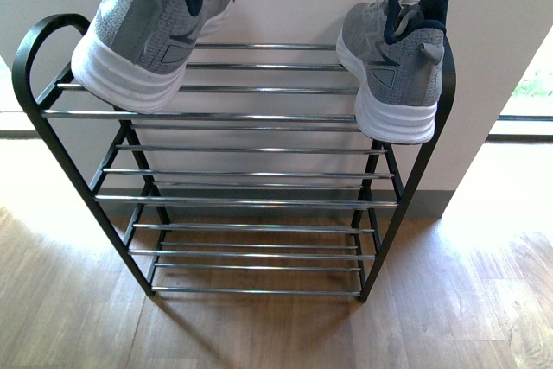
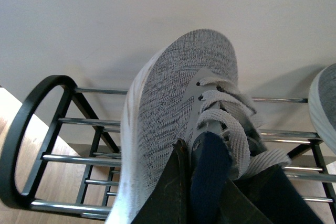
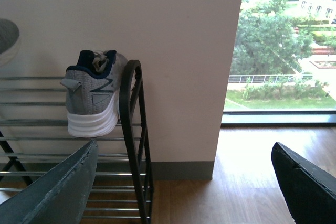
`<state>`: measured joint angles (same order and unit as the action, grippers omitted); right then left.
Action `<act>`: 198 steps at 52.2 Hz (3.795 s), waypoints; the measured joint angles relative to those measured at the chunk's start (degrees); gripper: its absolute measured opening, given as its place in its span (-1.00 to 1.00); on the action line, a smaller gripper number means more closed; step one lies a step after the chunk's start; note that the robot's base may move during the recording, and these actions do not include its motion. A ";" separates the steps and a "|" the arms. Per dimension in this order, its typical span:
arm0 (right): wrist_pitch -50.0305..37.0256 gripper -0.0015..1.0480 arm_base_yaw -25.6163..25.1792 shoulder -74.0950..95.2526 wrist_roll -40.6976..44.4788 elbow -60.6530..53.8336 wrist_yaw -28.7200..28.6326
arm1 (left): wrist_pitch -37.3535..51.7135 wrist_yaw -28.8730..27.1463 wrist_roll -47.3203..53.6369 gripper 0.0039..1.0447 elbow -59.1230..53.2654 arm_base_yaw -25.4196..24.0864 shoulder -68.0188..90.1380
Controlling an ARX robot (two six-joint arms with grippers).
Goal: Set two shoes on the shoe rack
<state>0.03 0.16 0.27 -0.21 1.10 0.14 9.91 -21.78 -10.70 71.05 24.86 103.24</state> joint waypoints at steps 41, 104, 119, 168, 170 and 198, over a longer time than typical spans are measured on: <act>-0.02 0.82 0.00 0.00 0.00 0.00 0.00 | -3.41 1.33 -24.83 -0.98 13.77 7.32 17.46; -0.02 0.82 0.00 0.00 0.00 0.00 0.00 | 20.02 -2.80 2.49 0.12 -12.63 1.05 -16.55; 0.00 0.82 0.00 0.00 0.00 0.00 -0.02 | 32.20 4.87 9.42 -0.80 -39.69 -7.34 -29.29; -0.02 0.82 0.00 0.00 0.00 0.00 -0.02 | 26.71 21.20 10.12 -0.98 -66.58 -24.50 -61.79; -0.02 0.82 0.00 0.00 0.00 0.00 -0.02 | 26.03 21.31 10.12 -0.98 -66.84 -24.57 -62.71; -0.02 0.82 0.00 0.00 0.00 0.00 -0.02 | 16.17 21.66 10.16 -0.98 -70.25 -24.61 -76.87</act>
<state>0.01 0.16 0.27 -0.21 1.10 0.12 26.09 -0.12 -0.54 0.80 0.25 26.37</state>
